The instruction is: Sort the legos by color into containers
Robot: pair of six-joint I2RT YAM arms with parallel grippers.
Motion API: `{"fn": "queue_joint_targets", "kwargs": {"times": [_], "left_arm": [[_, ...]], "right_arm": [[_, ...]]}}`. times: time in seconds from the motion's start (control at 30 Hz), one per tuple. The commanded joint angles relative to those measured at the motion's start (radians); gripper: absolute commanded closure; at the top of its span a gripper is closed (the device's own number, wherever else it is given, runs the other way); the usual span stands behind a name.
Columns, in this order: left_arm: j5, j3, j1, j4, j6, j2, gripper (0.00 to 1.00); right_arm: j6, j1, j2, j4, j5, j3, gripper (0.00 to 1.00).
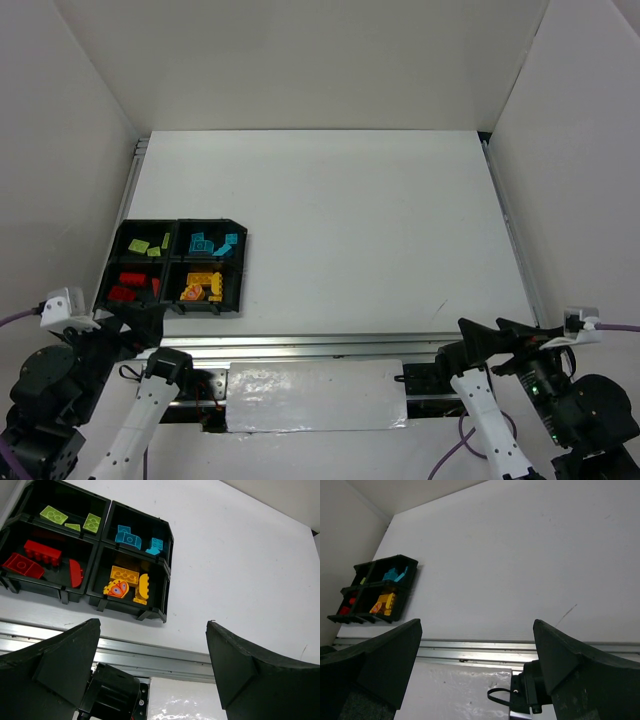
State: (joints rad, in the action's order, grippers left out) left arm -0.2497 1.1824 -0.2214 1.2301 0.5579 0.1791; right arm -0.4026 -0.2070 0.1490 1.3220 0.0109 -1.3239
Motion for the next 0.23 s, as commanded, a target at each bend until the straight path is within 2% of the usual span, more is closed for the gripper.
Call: {"fn": "queue_joint_targets", "kwargs": {"times": [0.0,0.2], "left_arm": [[-0.011,0.037,-0.006,-0.027,0.011,0.020,0.01],[-0.005,0.051,-0.006,-0.044,0.010,0.049,0.01]], "right_arm": [[0.004,-0.005,0.006,-0.055,-0.006,0.012,0.00],[-0.013,-0.005,0.004,-0.079,-0.006,0.038,0.00]]}}
